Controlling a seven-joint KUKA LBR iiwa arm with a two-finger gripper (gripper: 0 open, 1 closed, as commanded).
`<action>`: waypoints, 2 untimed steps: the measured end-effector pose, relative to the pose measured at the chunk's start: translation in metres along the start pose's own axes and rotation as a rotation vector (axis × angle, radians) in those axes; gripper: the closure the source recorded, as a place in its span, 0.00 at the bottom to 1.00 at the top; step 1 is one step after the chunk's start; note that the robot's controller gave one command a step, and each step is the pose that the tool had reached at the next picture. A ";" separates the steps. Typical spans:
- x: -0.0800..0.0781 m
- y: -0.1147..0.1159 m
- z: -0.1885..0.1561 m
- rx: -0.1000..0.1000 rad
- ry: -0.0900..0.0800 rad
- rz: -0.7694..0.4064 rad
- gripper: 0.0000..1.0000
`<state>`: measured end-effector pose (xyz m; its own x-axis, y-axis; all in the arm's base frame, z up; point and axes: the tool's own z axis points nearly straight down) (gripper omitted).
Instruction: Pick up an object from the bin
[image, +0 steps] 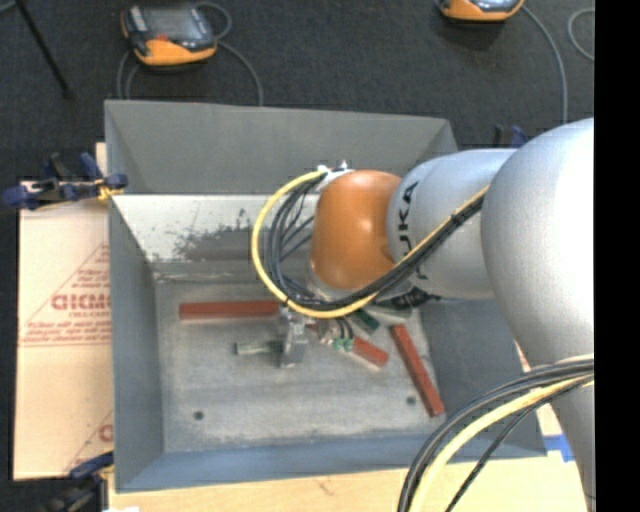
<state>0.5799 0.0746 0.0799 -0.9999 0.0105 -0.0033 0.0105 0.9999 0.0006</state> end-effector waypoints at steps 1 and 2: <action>0.000 0.000 0.000 -0.001 0.000 0.001 1.00; 0.000 0.000 -0.001 -0.001 0.002 0.001 1.00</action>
Offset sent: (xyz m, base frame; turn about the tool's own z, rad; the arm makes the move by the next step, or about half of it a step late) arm 0.0360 -0.0002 0.1061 -0.0126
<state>0.5801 0.0749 0.0812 -0.9999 0.0112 -0.0017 0.0112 0.9999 0.0012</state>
